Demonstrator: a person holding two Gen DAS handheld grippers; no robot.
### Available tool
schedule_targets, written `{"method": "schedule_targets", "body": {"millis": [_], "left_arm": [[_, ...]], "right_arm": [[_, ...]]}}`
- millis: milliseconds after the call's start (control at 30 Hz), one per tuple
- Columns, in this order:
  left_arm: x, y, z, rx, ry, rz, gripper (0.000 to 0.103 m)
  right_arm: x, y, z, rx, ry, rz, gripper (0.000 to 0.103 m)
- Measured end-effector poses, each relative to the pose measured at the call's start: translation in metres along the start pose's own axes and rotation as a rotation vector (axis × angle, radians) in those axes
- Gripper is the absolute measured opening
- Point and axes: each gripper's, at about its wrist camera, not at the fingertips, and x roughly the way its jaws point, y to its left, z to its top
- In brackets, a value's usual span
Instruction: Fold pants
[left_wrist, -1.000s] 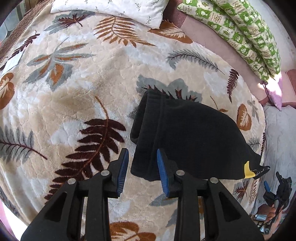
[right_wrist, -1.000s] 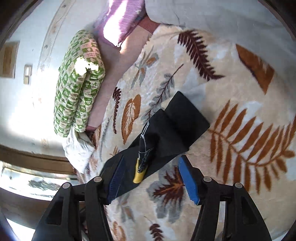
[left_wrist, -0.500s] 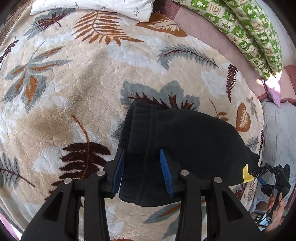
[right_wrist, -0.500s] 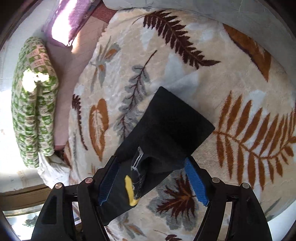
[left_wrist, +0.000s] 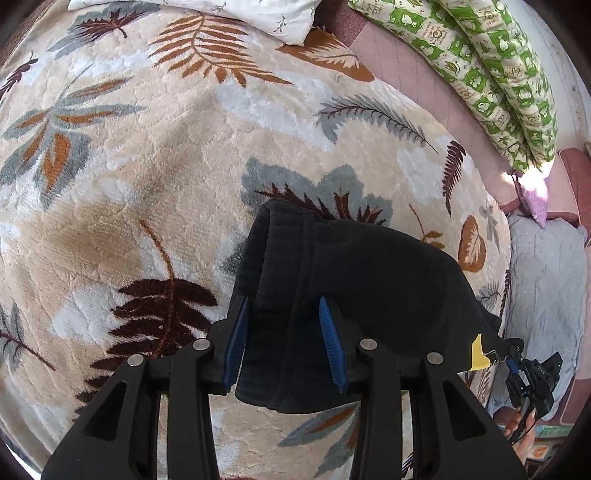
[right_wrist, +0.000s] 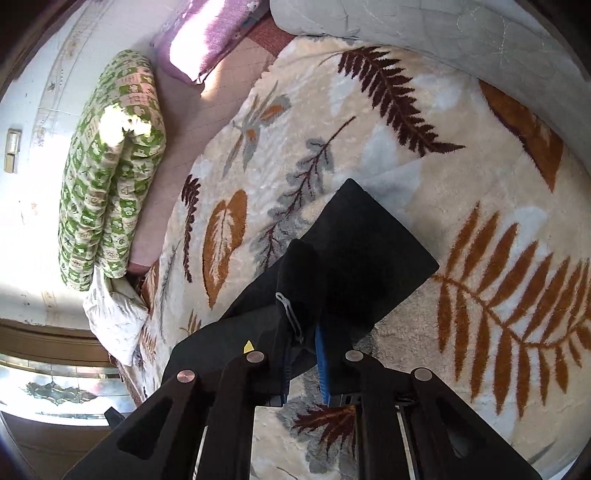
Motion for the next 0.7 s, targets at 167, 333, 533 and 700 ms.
{"method": "schedule_targets", "body": {"millis": [167, 333, 533, 700], "left_arm": [[-0.014, 0.005, 0.001, -0.080, -0.078, -0.051, 0.025], [-0.028, -0.006, 0.003, -0.035, -0.172, 0.003, 0.025], [-0.006, -0.006, -0.007, 0.035, -0.128, 0.098, 0.025], [-0.005, -0.008, -0.009, 0.063, -0.125, 0.118, 0.025]], "right_arm": [[0.000, 0.010, 0.005, -0.037, -0.025, 0.041, 0.011], [-0.022, 0.046, 0.021, -0.146, -0.137, 0.190, 0.011], [0.009, 0.009, 0.021, -0.202, -0.118, 0.048, 0.011], [0.014, -0.034, 0.013, -0.132, -0.091, 0.077, 0.022]]}}
